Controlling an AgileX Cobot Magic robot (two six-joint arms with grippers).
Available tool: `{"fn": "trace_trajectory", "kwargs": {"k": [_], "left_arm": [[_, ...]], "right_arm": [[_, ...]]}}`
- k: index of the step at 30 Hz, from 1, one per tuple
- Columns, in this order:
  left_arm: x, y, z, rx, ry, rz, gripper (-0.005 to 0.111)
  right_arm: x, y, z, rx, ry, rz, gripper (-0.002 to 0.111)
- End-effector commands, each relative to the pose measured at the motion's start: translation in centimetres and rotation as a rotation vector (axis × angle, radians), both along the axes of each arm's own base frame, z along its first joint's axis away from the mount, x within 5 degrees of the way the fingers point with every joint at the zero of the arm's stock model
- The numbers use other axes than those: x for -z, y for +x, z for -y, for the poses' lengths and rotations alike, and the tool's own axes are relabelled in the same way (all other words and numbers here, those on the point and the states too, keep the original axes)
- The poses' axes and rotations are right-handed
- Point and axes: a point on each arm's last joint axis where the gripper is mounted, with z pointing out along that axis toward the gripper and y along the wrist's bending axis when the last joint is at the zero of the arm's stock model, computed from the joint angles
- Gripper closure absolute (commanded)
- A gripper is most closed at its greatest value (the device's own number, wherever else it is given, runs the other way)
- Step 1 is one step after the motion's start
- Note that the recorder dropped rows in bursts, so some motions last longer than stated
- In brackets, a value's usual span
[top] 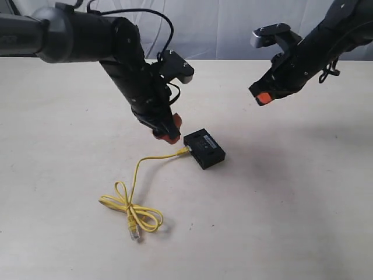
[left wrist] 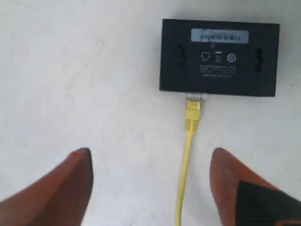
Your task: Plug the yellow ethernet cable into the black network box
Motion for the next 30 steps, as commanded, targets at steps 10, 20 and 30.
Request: {"fn": "trace_trajectory", "kwargs": {"k": [10,20,30], "left_arm": [[-6.9,-0.7,-8.4,-0.363,0.178,0.005,0.106],[-10.8,-4.5,-14.8,-0.599,-0.006,0.183,0.106],[-14.0,-12.5,-16.8,-0.623,-0.25,0.495,0.106]], "right_arm": [[-6.6,-4.5,6.9,0.373,-0.168,-0.021,0.109],[-11.6,-12.3,9.4,0.55,-0.227,0.327,0.109],[-16.3,-21.1,9.2,0.595,-0.066,0.748,0.109]]}}
